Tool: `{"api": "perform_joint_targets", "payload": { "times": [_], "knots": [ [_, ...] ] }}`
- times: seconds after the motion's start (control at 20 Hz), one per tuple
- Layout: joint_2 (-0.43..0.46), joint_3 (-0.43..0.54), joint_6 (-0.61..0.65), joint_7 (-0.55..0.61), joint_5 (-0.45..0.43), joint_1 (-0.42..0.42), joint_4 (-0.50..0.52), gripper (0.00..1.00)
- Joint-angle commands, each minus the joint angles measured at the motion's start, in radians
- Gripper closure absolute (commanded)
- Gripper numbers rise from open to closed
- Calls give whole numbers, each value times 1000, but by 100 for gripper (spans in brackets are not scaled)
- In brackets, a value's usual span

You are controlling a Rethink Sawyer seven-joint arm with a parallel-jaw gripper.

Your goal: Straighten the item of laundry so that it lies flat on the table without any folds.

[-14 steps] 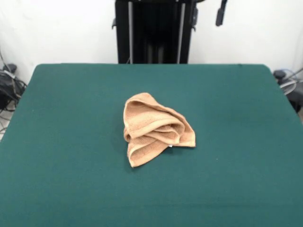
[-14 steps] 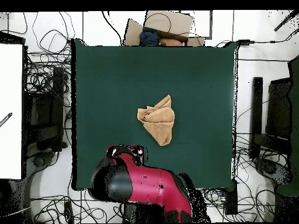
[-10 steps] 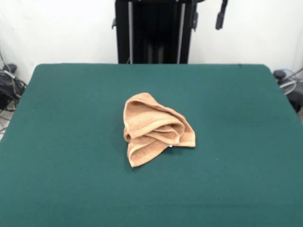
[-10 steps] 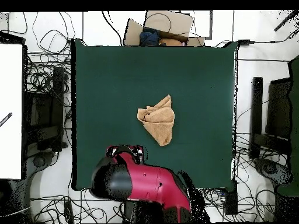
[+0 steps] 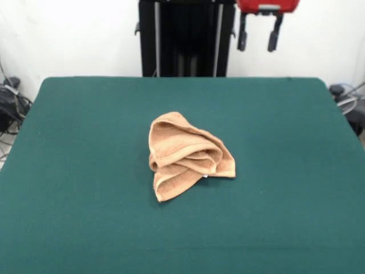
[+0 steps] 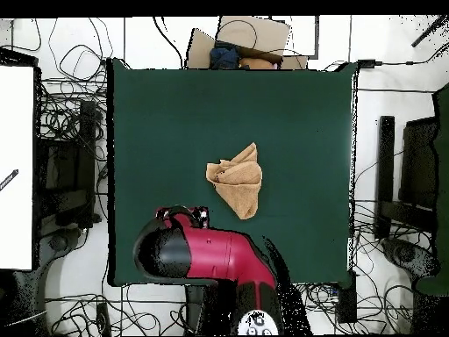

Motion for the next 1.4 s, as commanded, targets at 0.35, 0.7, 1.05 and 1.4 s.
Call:
{"api": "perform_joint_targets", "payload": {
  "times": [0.35, 0.7, 1.05, 1.4],
  "knots": [
    [161, -21, -17, 148, -37, 45, -193, 0],
    [230, -19, 36, 121, -33, 40, -310, 0],
    [321, -52, 21, 142, -31, 65, -421, 0],
    [367, -75, 36, 171, -18, 100, -486, 0]
  ]
}}
